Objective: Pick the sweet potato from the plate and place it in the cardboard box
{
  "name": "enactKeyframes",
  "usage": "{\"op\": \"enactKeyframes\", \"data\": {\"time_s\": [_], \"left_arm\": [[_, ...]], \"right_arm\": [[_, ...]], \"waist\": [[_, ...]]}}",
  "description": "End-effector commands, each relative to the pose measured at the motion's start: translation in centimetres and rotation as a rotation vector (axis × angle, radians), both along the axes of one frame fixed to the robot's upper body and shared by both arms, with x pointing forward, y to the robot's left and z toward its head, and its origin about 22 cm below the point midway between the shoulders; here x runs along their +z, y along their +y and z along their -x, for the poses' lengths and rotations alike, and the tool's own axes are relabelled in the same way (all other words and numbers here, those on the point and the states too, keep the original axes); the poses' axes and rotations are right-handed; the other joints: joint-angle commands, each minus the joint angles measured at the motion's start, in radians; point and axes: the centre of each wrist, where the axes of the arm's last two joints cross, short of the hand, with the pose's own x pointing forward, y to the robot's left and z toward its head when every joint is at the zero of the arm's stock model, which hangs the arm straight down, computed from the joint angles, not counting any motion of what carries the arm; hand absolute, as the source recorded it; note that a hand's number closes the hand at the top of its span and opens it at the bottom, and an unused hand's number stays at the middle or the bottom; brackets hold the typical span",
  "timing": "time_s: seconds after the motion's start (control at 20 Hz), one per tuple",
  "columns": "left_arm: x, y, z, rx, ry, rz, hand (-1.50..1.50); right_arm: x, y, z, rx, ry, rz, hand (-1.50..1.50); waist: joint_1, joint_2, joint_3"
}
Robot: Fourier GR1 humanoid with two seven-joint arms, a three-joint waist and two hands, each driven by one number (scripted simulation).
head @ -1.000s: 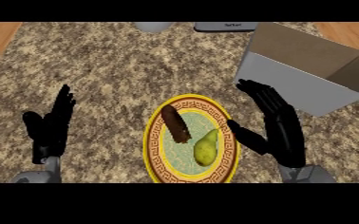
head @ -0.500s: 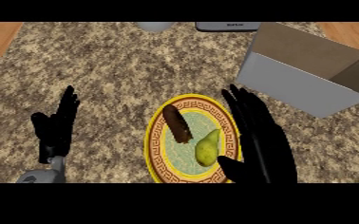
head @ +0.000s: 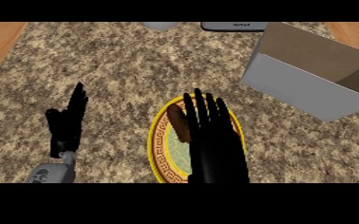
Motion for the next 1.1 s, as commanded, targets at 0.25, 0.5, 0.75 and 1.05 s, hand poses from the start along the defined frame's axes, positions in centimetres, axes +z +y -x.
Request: {"op": "enactKeyframes", "data": {"time_s": [0.25, 0.5, 0.75, 1.05], "left_arm": [[0.0, 0.1, -0.9, -0.02, 0.01, 0.01, 0.0], [0.9, 0.1, -0.6, -0.028, -0.01, -0.005, 0.0], [0.4, -0.1, -0.6, -0.012, -0.002, -0.009, 0.0], [-1.4, 0.1, 0.7, -0.017, 0.008, 0.011, 0.0]], "right_arm": [[-0.8, 3.4, -1.2, -0.165, 0.174, 0.142, -1.5], [-2.2, 4.6, -1.4, -0.179, 0.213, 0.1, -1.5], [-2.8, 4.5, -3.2, -0.222, 0.217, 0.127, -1.5], [-2.3, 5.3, -3.8, -0.257, 0.24, 0.148, -1.5]], "waist": [[0.011, 0.004, 0.0], [0.022, 0.002, 0.001], [0.013, 0.002, 0.002], [0.017, 0.001, 0.001]]}}
